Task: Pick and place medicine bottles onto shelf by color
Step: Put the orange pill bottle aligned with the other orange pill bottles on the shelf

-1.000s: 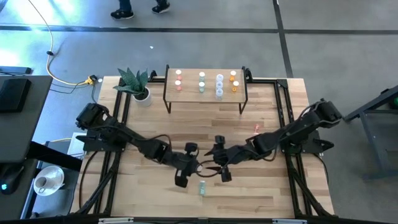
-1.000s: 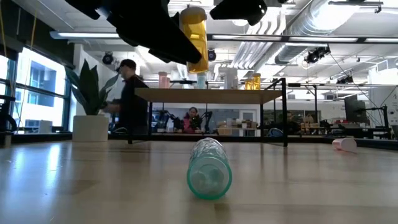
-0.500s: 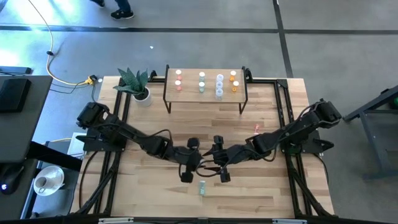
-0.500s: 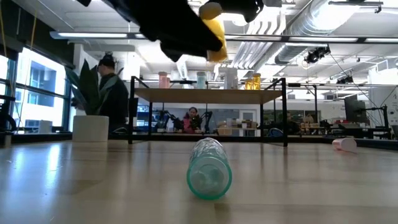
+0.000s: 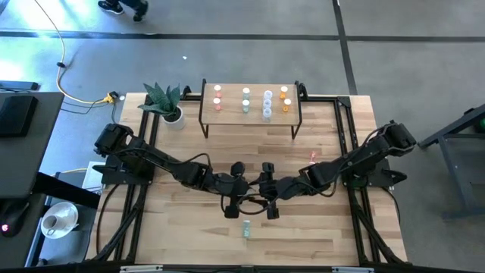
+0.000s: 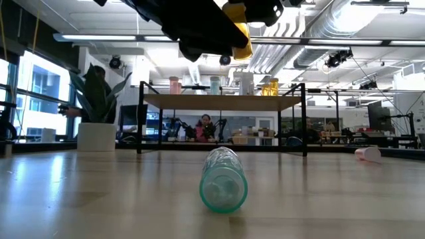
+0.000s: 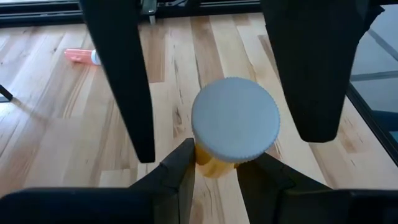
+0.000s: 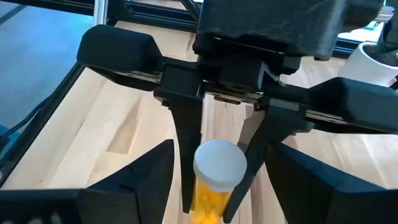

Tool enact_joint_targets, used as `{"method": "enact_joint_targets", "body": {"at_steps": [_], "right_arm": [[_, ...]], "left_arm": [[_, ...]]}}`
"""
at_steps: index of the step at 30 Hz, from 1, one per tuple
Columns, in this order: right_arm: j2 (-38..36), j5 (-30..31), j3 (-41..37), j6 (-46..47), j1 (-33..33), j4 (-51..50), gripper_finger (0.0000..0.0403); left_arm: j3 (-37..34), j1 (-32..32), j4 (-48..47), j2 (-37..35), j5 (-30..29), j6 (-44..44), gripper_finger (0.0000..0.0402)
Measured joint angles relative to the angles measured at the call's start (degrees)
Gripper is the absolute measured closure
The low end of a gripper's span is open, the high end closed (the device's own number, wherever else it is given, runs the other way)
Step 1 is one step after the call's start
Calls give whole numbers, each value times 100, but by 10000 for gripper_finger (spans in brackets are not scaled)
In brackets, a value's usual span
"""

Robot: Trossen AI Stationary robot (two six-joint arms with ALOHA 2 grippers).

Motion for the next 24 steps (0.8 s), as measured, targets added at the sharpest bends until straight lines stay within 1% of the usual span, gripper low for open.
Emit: {"method": "enact_joint_targets", "body": {"at_steps": [4,11,17,21,24], "right_arm": [[0,-2,0,120,0,-57,178],[0,-2,0,258,0,-194,236],[0,3,0,258,-2,-166,276],[-2,53,0,257,-7,-207,294],[-2,57,0,256,-7,-227,300]], "left_arm": [[0,0,8,0,-23,0,307],[0,0,70,0,-50,1,306],[0,60,73,0,-48,2,305],[0,137,67,0,-27,8,300],[0,162,67,0,-22,6,295]]}}
